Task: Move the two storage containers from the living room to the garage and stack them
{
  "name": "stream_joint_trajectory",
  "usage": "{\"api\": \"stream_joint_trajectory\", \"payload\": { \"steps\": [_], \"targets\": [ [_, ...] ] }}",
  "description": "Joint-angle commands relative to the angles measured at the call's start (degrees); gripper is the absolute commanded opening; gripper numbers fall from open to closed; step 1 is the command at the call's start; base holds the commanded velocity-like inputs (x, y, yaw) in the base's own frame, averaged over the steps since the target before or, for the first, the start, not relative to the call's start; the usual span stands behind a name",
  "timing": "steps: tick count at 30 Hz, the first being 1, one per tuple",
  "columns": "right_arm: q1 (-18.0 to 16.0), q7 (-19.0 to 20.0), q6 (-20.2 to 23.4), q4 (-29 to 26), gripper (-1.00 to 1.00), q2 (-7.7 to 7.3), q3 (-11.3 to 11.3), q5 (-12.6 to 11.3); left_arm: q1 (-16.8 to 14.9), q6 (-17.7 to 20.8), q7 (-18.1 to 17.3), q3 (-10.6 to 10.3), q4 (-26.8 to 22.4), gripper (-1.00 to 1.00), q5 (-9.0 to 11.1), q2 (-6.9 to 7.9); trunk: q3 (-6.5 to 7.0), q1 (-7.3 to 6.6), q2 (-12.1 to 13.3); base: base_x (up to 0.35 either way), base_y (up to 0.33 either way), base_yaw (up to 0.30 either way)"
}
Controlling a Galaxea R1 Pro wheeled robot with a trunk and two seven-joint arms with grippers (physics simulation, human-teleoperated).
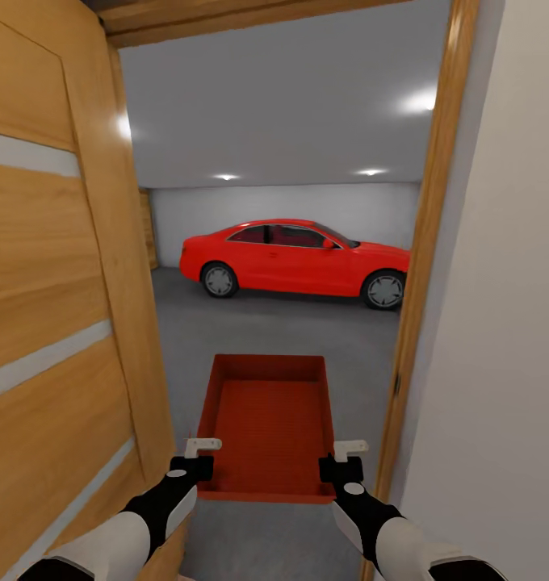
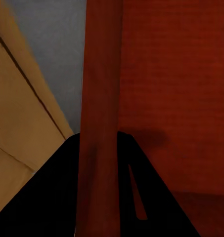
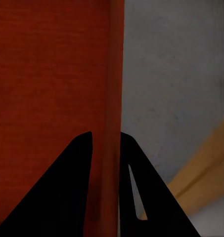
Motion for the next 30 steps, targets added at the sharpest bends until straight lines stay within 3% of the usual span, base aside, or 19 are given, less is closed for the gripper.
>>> {"api": "stream_joint_trajectory", "payload": {
  "steps": [1, 20, 30],
  "targets": [
    [-0.04, -0.68, -0.19, 0.01, -1.0, -1.39, -0.65, 0.34, -0.09, 0.14, 3.01, 4.33, -0.11, -1.0, -0.09, 0.58, -0.1, 0.04, -0.08, 0.251, 0.237, -0.286],
    [-0.04, -0.68, -0.17, 0.02, -1.0, -1.39, -0.65, 0.32, -0.1, 0.1, 3.01, 4.31, -0.19, -1.0, -0.09, 0.58, -0.1, 0.04, -0.08, 0.251, 0.236, -0.286],
    [-0.04, -0.68, -0.17, 0.01, -1.0, -1.4, -0.65, 0.32, -0.1, 0.1, 3.09, 4.33, -0.35, -1.0, -0.09, 0.51, -0.1, 0.04, -0.08, 0.162, 0.151, -0.056]
  ]
}}
